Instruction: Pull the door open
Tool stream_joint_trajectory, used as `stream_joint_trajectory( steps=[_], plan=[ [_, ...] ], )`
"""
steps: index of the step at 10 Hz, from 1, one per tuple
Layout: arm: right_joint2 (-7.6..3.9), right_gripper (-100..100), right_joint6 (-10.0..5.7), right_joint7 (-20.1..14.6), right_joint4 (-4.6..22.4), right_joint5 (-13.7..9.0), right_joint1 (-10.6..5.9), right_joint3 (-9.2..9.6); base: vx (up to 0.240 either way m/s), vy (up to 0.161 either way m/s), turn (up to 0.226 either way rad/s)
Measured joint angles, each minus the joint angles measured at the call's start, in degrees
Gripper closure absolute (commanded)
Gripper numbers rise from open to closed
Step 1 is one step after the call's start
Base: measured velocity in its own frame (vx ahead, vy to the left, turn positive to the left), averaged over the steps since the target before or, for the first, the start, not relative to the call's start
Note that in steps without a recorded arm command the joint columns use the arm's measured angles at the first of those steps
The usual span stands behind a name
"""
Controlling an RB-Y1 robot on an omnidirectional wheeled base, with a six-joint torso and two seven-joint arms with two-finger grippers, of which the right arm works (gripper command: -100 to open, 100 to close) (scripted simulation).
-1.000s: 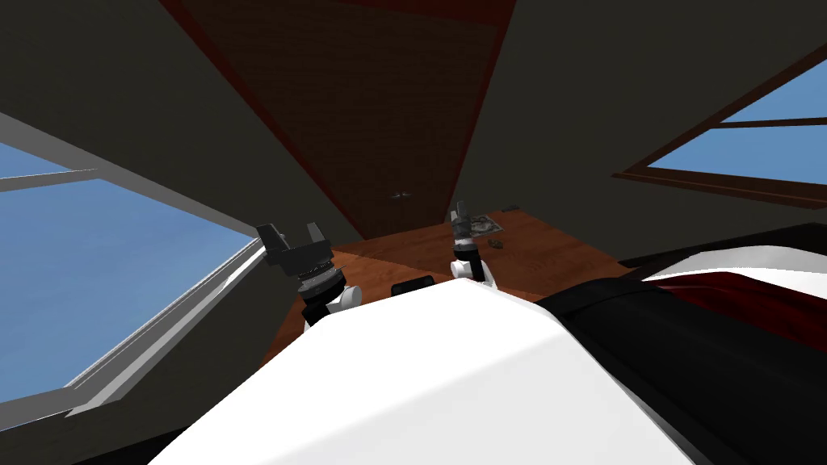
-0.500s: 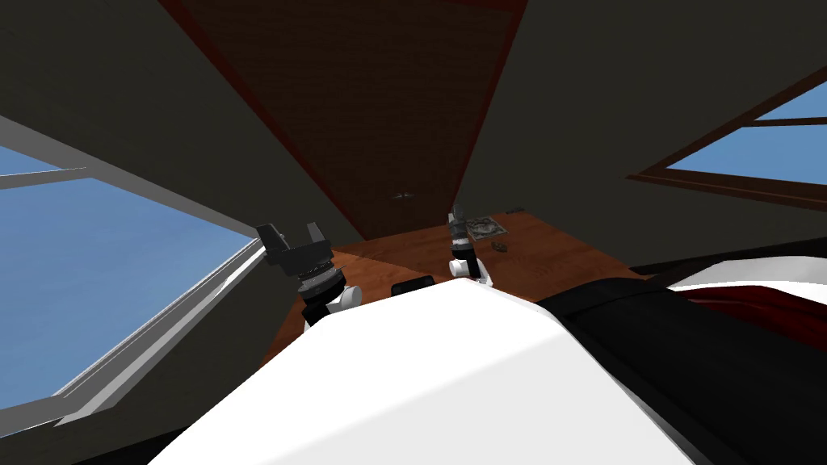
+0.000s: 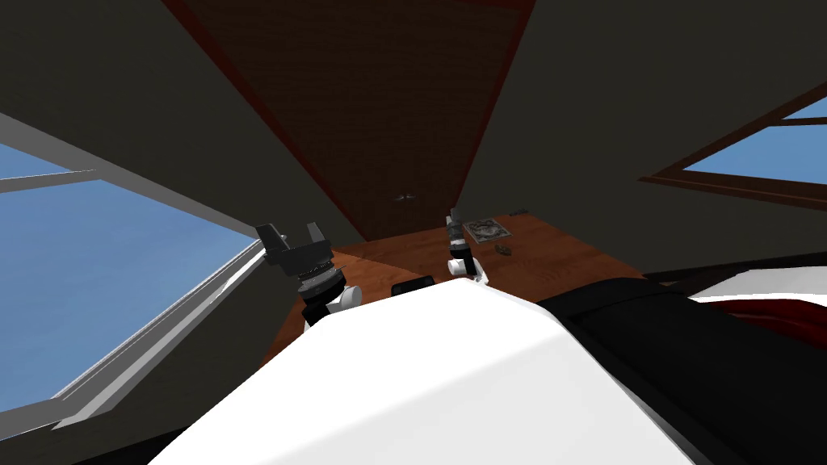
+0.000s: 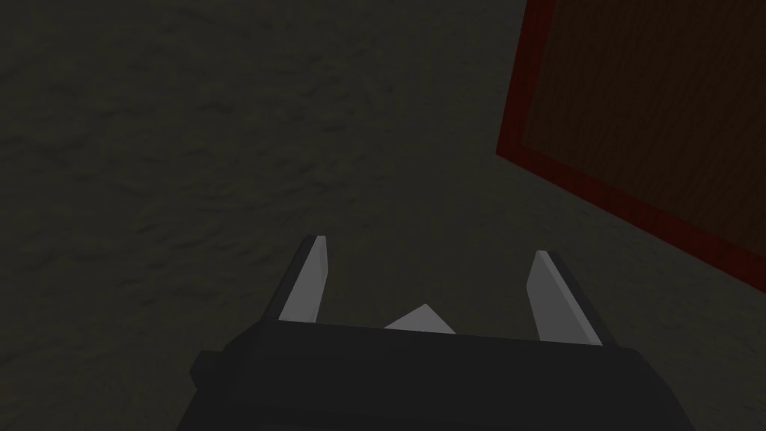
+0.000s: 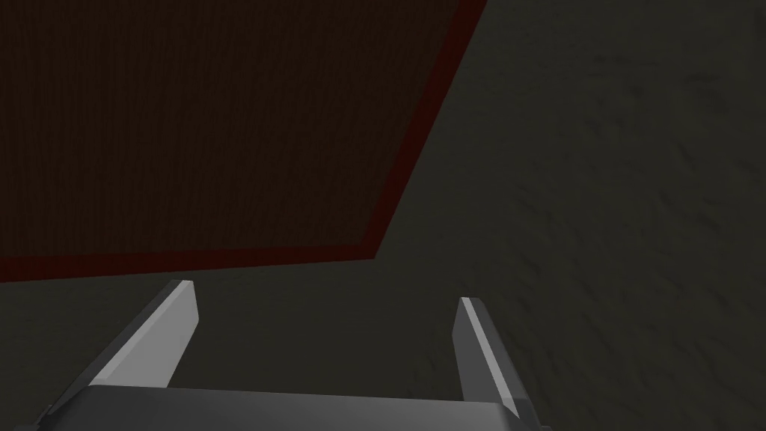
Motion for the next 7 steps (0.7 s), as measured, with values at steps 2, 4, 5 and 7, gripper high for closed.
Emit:
stream_joint_trajectory(
  steps=[2,4,5,7],
  plan=[
    [-0.61,-100,-0.50,-0.5,2.5,-0.5,-1.04,-0.44,0.097,-0.007,0.031],
    [-0.99,-100,-1.34,-0.8,5.1,-0.8,-1.97,-0.71,0.086,0.002,0.044],
    [-1.12,-100,-1.52,-0.9,6.1,-1.0,-2.34,-0.78,0.098,-0.004,0.033],
    [-1.49,-100,-1.99,-1.2,9.0,-1.3,-3.68,-1.14,0.087,0.000,0.042]
  ],
)
